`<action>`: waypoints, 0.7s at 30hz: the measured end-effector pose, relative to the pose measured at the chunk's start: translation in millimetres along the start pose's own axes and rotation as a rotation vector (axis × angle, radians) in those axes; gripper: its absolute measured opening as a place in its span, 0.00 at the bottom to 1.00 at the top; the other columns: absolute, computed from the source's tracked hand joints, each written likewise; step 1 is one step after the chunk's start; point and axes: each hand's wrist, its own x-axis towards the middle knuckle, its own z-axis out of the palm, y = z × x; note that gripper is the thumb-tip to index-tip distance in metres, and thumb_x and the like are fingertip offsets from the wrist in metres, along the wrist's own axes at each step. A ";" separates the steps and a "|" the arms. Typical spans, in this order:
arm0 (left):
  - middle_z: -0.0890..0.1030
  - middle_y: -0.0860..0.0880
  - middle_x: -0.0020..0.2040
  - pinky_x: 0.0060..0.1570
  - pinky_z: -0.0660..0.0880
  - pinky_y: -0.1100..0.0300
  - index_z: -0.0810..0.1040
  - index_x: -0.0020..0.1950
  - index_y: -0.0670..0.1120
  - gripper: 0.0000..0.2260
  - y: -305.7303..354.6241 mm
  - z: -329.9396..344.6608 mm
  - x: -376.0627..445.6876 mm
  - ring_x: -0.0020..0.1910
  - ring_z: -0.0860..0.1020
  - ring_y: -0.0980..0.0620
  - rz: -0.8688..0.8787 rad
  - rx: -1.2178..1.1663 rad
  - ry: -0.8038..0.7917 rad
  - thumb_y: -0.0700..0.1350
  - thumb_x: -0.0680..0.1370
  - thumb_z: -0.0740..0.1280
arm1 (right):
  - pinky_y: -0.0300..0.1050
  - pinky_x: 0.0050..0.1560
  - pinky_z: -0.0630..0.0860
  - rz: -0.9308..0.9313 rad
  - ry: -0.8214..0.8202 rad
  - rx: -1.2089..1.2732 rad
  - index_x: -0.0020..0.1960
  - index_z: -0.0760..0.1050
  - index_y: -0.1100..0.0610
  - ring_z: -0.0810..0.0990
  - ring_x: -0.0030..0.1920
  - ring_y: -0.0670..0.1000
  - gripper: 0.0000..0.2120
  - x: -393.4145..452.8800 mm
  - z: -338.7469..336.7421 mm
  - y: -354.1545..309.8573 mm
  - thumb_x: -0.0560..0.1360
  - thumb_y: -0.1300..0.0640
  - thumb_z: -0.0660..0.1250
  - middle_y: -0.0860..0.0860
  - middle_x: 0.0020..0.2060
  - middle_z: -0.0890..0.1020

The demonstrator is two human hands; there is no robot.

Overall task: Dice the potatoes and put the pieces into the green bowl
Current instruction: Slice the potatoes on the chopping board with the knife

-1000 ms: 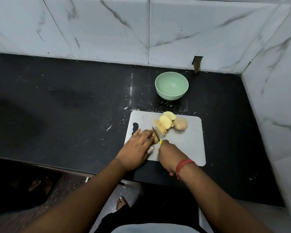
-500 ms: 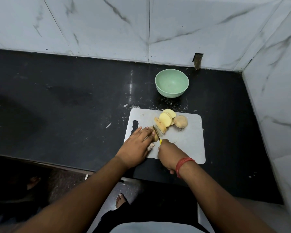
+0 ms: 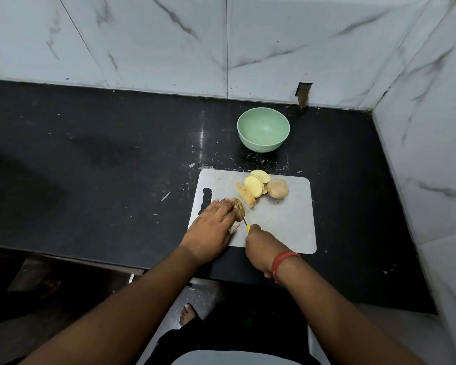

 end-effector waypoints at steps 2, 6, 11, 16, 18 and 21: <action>0.76 0.41 0.68 0.76 0.64 0.47 0.76 0.69 0.39 0.18 1.7 0.0 -0.2 0.69 0.73 0.41 -0.008 0.003 0.007 0.44 0.81 0.67 | 0.43 0.33 0.68 0.024 -0.007 0.016 0.57 0.63 0.61 0.80 0.53 0.61 0.07 -4.9 6.2 7.7 0.80 0.64 0.54 0.62 0.55 0.78; 0.74 0.40 0.70 0.76 0.64 0.47 0.75 0.71 0.39 0.20 4.3 0.2 -1.4 0.71 0.72 0.40 -0.033 0.004 -0.015 0.46 0.82 0.62 | 0.47 0.42 0.72 0.041 0.002 -0.005 0.60 0.64 0.63 0.80 0.50 0.58 0.09 -16.4 20.7 23.7 0.80 0.63 0.55 0.60 0.52 0.79; 0.74 0.40 0.70 0.75 0.64 0.46 0.74 0.72 0.39 0.22 5.4 -0.7 -1.8 0.71 0.72 0.40 -0.061 -0.007 -0.036 0.49 0.84 0.57 | 0.38 0.32 0.62 0.035 0.027 0.015 0.58 0.64 0.59 0.74 0.39 0.49 0.07 -27.4 30.0 38.6 0.82 0.59 0.54 0.53 0.43 0.73; 0.72 0.39 0.73 0.76 0.63 0.46 0.71 0.75 0.39 0.25 2.3 -8.0 2.7 0.73 0.70 0.39 -0.113 -0.063 -0.060 0.53 0.85 0.52 | 0.42 0.34 0.68 -0.005 0.101 0.078 0.55 0.63 0.58 0.72 0.35 0.49 0.05 -39.6 11.3 26.0 0.83 0.56 0.54 0.55 0.45 0.75; 0.68 0.41 0.76 0.77 0.61 0.47 0.68 0.78 0.40 0.25 -3.4 -9.1 -3.1 0.75 0.67 0.41 -0.083 -0.079 -0.085 0.54 0.85 0.53 | 0.44 0.32 0.68 -0.014 0.113 0.090 0.58 0.64 0.60 0.69 0.31 0.48 0.08 -32.9 1.7 15.9 0.83 0.56 0.53 0.56 0.45 0.76; 0.65 0.43 0.78 0.78 0.60 0.49 0.67 0.78 0.42 0.25 -9.1 -11.0 -10.1 0.75 0.66 0.42 -0.073 -0.105 -0.096 0.54 0.85 0.54 | 0.43 0.24 0.68 -0.020 0.104 0.099 0.55 0.63 0.59 0.70 0.30 0.49 0.04 -19.8 -9.0 2.7 0.82 0.59 0.53 0.54 0.43 0.74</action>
